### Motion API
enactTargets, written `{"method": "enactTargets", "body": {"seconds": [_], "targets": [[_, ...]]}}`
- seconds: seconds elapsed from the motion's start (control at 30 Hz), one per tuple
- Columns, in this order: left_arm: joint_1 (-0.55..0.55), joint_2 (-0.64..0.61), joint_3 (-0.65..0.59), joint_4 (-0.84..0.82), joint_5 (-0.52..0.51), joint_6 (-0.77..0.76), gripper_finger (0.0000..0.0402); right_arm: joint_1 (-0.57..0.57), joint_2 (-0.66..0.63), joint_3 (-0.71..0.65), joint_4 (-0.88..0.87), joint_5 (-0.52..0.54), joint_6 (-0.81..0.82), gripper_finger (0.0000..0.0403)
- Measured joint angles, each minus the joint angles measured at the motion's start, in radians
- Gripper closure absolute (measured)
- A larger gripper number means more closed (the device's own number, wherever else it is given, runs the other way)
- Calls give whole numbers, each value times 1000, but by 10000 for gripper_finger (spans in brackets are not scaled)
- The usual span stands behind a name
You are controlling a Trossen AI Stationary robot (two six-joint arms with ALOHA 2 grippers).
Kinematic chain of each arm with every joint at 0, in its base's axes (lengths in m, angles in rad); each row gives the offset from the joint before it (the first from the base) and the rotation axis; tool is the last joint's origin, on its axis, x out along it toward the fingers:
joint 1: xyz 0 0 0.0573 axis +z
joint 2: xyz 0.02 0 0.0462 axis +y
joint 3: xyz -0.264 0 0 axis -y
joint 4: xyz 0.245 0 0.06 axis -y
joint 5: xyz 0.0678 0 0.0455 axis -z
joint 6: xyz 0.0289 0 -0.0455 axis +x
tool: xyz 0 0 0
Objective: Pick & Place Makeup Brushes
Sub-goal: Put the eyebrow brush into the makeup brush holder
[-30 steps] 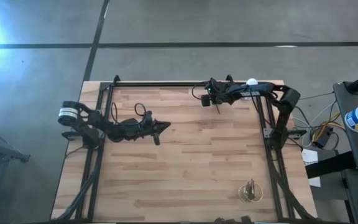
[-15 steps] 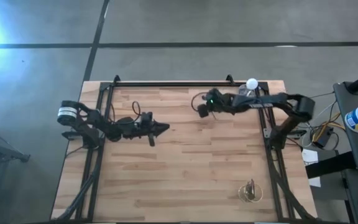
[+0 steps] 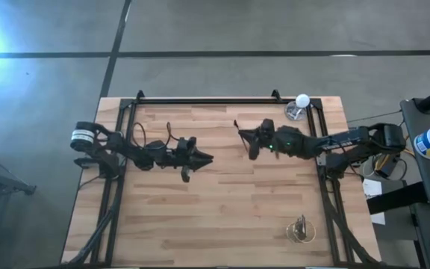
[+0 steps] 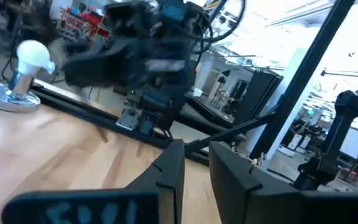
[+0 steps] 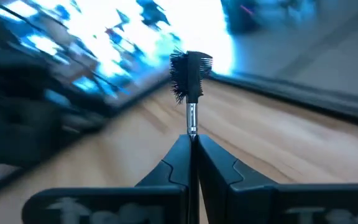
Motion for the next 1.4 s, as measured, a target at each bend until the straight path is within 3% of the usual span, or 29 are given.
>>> {"method": "enactTargets", "body": {"seconds": [0.13, 0.43, 1.4], "targets": [[0, 17, 75, -71, -15, -9, 335, 25, -12, -42, 174, -84, -5, 390], [-5, 23, 238, -263, -48, 17, 313, 98, 9, 4, 316, -131, -74, 390], [-13, 26, 426, -344, -20, 105, 312, 147, 7, 133, 319, -187, -160, 390]]}}
